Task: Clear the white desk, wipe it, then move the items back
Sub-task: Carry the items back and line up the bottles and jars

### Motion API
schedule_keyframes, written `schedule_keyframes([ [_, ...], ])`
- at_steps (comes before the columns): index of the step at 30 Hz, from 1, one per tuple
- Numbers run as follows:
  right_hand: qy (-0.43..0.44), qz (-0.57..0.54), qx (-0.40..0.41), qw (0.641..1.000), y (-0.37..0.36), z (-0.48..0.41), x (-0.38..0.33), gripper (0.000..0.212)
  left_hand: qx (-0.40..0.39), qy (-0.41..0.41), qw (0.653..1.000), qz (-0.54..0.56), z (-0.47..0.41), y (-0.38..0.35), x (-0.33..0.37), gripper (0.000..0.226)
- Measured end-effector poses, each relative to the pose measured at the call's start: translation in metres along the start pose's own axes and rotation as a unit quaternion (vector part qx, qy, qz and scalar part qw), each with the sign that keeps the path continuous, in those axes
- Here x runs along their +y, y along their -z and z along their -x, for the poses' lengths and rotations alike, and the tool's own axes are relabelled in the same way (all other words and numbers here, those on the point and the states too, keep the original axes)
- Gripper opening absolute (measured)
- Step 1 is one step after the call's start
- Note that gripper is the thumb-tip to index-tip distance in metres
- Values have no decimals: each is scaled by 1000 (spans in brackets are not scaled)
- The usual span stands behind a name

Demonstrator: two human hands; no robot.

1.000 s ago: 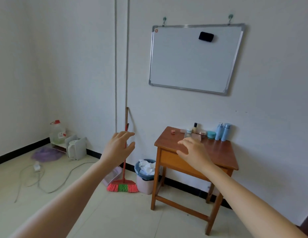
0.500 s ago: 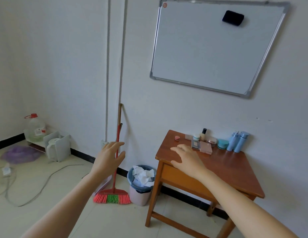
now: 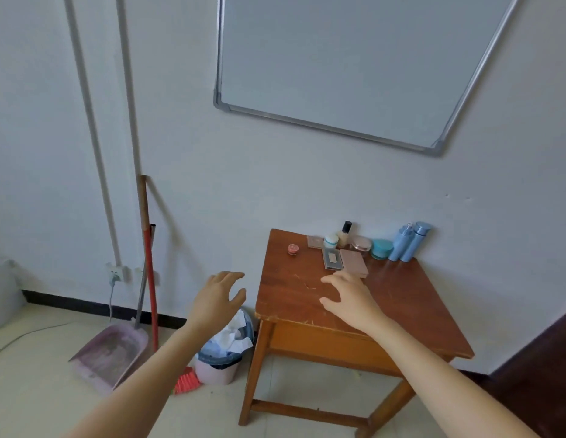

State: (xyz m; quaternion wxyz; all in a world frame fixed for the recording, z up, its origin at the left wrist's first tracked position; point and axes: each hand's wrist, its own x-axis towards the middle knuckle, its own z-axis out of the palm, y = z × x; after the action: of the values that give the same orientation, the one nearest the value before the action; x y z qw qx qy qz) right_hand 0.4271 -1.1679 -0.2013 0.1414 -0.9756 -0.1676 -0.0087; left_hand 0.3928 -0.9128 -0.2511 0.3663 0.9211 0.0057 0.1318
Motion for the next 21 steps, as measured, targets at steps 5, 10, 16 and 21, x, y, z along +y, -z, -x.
schedule_keyframes([
  [5, -47, -26, -13, 998, -9, -53, 54, 43, -41, -10, 999, -25, -61, -45, -5, 40],
  [10, -61, -65, -14, 996, -15, -123, 99, 46, -37, -9, 997, -62, -142, -74, 2, 40],
  [16, -59, -96, -66, 991, -56, -175, 137, 44, -72, 35, 995, -63, -195, -134, -1, 40],
  [21, -73, -105, -134, 983, -101, -198, 148, 43, -152, 69, 982, -90, -199, -179, -28, 41],
])
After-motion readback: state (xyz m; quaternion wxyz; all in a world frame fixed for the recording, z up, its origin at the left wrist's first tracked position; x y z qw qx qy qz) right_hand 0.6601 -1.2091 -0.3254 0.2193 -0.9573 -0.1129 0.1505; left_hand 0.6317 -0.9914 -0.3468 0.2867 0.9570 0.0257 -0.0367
